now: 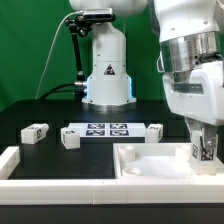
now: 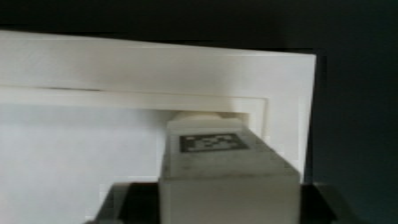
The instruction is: Assemble one leg
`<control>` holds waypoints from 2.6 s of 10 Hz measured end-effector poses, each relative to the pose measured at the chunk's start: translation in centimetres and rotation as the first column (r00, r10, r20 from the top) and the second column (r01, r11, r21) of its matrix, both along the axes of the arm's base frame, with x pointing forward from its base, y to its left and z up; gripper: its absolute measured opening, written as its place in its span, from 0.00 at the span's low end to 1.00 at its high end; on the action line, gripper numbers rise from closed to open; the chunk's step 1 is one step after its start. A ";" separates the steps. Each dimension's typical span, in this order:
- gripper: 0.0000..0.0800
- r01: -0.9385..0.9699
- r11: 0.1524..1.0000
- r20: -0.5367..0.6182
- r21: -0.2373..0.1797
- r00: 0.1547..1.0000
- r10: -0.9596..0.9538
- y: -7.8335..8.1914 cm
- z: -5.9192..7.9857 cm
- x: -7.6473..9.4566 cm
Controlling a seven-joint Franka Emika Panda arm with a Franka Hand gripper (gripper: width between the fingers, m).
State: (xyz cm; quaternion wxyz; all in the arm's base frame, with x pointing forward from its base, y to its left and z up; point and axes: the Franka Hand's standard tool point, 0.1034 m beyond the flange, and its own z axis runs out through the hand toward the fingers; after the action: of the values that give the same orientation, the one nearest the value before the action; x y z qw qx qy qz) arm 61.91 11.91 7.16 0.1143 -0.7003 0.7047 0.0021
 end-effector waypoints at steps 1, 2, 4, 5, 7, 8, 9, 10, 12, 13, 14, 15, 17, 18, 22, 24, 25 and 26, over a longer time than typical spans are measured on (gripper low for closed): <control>0.38 0.148 0.988 -0.013 0.032 0.989 -0.147 0.1 0.0 0.0; 0.38 0.248 0.967 -0.025 0.053 0.969 -0.247 0.2 -0.1 0.1; 0.37 0.473 0.876 -0.079 0.099 0.881 -0.467 0.6 -0.2 0.0; 0.37 0.554 0.825 -0.104 0.114 0.832 -0.544 0.6 -0.2 0.0; 0.37 0.595 0.795 -0.120 0.121 0.804 -0.583 0.6 -0.1 0.0; 0.37 0.591 0.798 -0.123 0.118 0.806 -0.579 0.6 -0.1 0.0; 0.38 0.577 0.808 -0.117 0.118 0.816 -0.565 0.6 -0.2 0.0; 0.38 0.549 0.827 -0.108 0.116 0.835 -0.539 0.6 -0.2 0.0; 0.65 0.487 0.866 -0.090 0.112 0.873 -0.479 0.5 -0.1 0.0; 0.76 0.384 0.918 -0.075 0.098 0.923 -0.378 0.5 0.0 -0.2; 0.80 0.278 0.957 -0.059 0.083 0.960 -0.274 0.6 -0.2 -0.3; 0.80 0.199 0.978 -0.044 0.068 0.979 -0.197 0.7 -0.2 -0.4; 0.81 -0.064 0.998 -0.020 0.003 0.998 0.064 1.0 -0.2 -0.5; 0.81 -0.127 0.992 -0.026 -0.008 0.992 0.127 1.2 -0.2 -0.5; 0.81 -0.562 0.821 -0.012 -0.104 0.826 0.564 1.6 0.3 0.1; 0.81 -0.688 0.715 -0.011 -0.122 0.721 0.692 1.1 0.5 0.3; 0.81 -0.767 0.624 -0.010 -0.147 0.632 0.775 0.7 0.6 0.5; 0.81 -0.819 0.549 -0.011 -0.164 0.558 0.830 0.3 0.6 0.6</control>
Offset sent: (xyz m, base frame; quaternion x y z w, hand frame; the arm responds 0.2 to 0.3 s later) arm -0.0091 -0.0046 0.0004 0.0209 0.0179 0.3338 0.9423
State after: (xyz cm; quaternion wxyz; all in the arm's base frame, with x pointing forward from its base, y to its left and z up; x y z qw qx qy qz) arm 62.52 12.25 7.79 0.0708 -0.9549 0.2877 -0.0213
